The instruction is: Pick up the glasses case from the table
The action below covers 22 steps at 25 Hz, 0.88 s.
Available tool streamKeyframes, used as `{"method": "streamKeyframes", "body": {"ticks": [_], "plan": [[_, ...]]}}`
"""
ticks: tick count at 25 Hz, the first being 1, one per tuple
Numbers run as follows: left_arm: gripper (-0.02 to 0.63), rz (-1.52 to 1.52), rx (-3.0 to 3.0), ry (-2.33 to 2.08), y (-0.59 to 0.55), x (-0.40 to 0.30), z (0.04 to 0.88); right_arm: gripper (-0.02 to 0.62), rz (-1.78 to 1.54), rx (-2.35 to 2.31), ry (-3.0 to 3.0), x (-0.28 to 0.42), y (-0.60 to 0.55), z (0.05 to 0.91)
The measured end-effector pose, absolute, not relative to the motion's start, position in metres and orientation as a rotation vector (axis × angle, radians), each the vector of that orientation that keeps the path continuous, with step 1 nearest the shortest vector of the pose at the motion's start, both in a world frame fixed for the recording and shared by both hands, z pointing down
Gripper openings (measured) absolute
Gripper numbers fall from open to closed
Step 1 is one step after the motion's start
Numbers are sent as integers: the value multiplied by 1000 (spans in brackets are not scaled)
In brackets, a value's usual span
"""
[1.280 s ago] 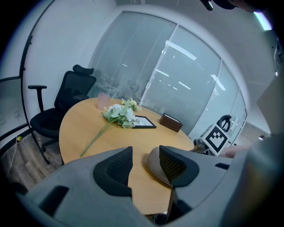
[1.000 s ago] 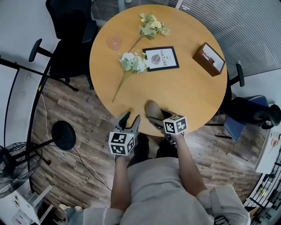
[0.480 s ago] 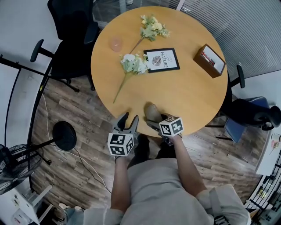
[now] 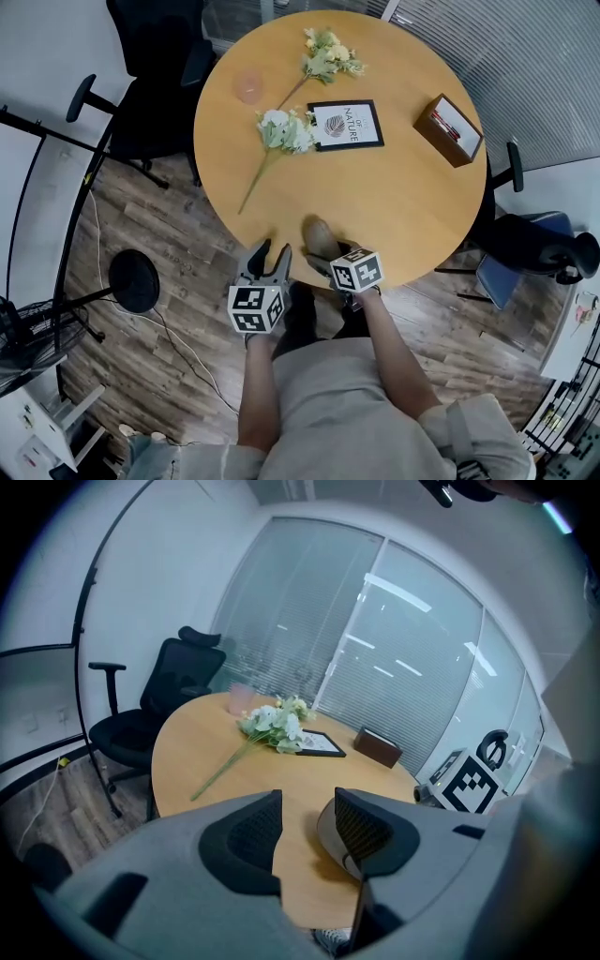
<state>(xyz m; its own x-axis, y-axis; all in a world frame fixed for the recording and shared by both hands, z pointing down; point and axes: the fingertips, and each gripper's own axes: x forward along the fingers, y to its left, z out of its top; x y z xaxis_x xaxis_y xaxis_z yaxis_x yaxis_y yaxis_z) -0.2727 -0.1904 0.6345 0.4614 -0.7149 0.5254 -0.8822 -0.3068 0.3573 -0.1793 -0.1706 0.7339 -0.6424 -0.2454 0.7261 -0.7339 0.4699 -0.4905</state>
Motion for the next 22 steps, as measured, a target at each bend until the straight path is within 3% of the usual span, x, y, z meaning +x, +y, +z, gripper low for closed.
{"method": "streamKeyframes", "body": {"ticks": [22], "plan": [[170,344,2089,-1531,-162,-248,587,291,975,769,-2402,-168,-174,646]]}}
